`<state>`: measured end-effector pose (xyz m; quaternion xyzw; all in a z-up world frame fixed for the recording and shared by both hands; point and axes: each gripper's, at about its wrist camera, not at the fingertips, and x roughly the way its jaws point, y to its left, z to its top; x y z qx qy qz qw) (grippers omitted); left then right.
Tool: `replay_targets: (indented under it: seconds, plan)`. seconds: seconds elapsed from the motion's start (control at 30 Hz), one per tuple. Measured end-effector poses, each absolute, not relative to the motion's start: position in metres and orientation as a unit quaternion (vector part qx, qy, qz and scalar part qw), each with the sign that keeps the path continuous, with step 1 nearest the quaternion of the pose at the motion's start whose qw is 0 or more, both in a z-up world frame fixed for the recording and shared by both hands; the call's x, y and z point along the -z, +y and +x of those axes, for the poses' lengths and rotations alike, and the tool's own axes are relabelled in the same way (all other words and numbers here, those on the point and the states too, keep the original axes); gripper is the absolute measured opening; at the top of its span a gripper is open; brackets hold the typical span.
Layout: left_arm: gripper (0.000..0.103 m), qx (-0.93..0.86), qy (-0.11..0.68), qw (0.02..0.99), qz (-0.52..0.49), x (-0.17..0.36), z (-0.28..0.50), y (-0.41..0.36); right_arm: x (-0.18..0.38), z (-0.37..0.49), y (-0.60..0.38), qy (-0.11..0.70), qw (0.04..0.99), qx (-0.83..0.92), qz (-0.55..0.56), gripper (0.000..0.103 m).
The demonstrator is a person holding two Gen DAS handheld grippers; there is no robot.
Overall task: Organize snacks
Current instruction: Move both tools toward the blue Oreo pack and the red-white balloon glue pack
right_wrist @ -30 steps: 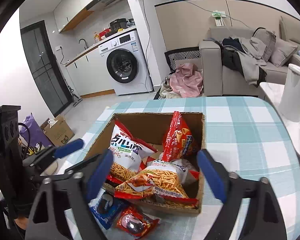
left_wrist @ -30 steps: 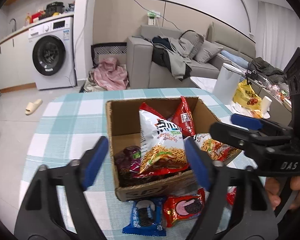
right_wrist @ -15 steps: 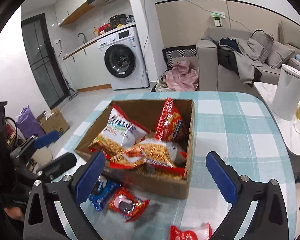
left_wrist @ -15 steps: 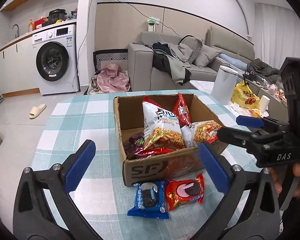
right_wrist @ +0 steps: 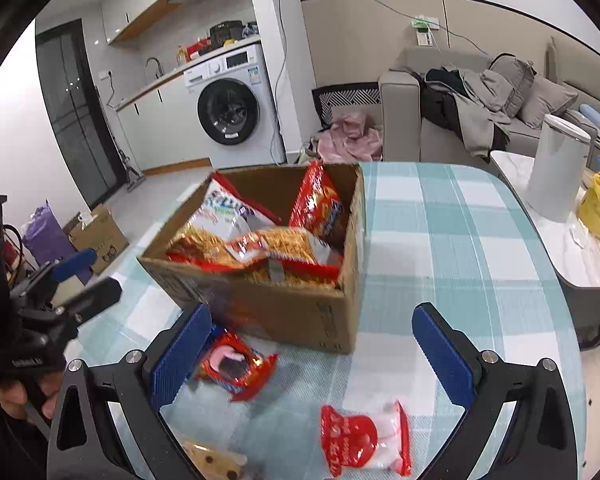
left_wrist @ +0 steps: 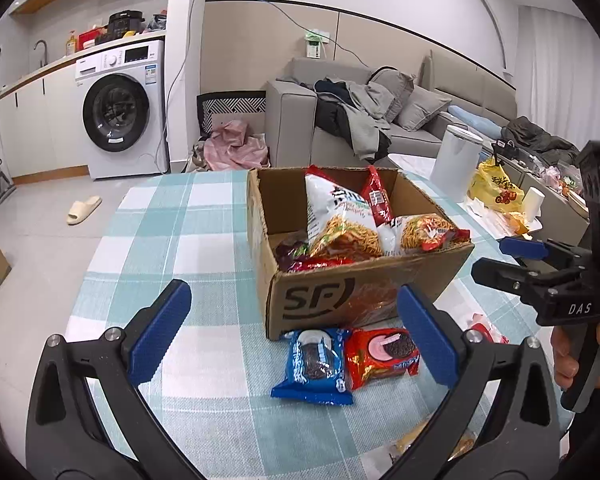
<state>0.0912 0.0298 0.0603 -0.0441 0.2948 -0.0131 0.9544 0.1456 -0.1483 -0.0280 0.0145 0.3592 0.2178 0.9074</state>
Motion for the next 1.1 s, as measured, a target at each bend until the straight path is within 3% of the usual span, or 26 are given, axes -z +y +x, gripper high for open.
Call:
replay_targets:
  seconds: [1.1]
  plan:
    - [0.102, 0.018, 0.368, 0.93, -0.004, 0.003, 0.089, 0.005, 0.089, 0.123, -0.165, 0.43, 0.876, -0.213, -0.059, 0.102]
